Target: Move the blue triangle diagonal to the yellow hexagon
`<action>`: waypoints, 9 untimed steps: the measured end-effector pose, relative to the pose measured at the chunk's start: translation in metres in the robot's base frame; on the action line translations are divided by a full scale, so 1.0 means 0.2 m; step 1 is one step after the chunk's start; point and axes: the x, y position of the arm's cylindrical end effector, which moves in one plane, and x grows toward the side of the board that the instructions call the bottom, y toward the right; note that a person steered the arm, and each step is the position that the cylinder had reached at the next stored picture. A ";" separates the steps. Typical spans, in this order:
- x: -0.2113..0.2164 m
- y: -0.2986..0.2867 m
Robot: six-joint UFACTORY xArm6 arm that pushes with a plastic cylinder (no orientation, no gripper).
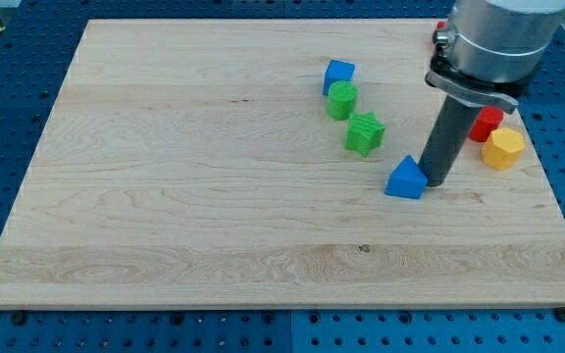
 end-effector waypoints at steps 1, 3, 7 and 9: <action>0.03 -0.10; 0.06 0.00; -0.39 -0.01; -0.35 -0.06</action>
